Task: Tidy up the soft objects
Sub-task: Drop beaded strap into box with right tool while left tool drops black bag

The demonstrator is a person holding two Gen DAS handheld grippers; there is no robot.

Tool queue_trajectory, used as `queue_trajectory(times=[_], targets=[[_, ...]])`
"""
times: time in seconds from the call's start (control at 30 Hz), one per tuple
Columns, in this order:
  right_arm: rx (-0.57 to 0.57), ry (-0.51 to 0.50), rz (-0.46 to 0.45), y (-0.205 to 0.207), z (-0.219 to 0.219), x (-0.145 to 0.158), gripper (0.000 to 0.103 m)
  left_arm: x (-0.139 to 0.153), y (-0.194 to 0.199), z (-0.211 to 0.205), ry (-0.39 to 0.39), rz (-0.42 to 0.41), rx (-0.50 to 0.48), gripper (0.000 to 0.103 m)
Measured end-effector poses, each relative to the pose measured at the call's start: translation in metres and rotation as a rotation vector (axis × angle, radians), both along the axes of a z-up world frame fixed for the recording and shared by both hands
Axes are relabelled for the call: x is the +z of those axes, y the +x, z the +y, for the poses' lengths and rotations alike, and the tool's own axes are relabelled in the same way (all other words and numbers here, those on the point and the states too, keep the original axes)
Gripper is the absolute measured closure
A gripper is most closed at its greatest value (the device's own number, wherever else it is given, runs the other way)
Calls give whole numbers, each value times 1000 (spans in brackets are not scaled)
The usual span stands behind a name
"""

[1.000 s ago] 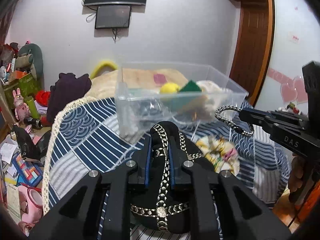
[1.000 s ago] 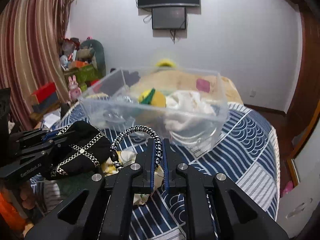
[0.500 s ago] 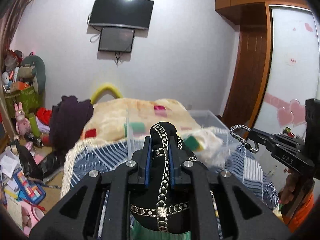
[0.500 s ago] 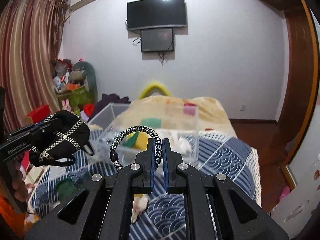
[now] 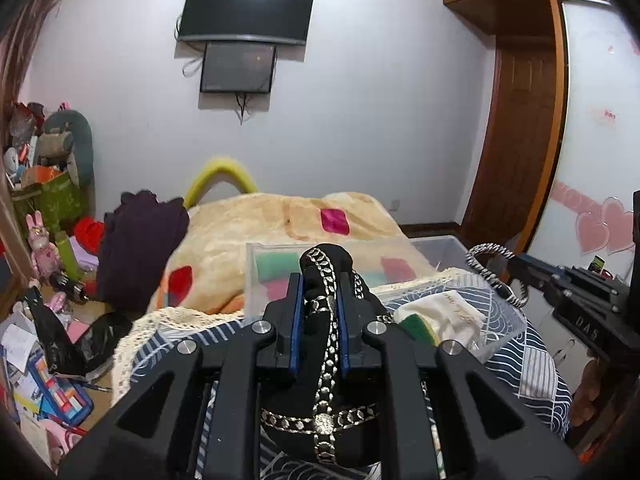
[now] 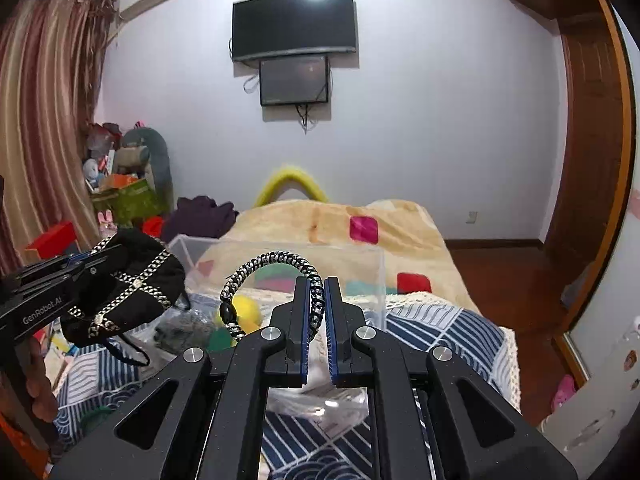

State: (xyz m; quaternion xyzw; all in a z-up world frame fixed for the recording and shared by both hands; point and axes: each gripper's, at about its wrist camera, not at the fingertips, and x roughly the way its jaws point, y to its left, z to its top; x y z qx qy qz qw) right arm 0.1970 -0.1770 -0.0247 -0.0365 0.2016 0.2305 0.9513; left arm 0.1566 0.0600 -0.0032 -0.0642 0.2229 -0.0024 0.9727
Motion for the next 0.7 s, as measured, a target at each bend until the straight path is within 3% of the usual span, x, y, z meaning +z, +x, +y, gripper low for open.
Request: queue_trajectory(times=[0.37, 0.43, 0.53, 0.6, 0.63, 0.7], targets=[[-2, -109, 121, 25, 18, -37, 96, -29, 45, -17, 68, 102, -18, 89], [3, -118, 127, 22, 17, -40, 96, -31, 45, -22, 94, 99, -24, 85], [14, -124, 134, 23, 18, -38, 96, -34, 43, -28, 128, 102, -32, 69], [13, -134, 133, 22, 18, -36, 85, -33, 41, -31, 148, 100, -34, 56], [14, -136, 133, 22, 17, -35, 70, -31, 39, -30, 155, 93, -33, 53], [13, -133, 137, 21, 15, -32, 48, -28, 36, -32, 163, 78, -29, 30]])
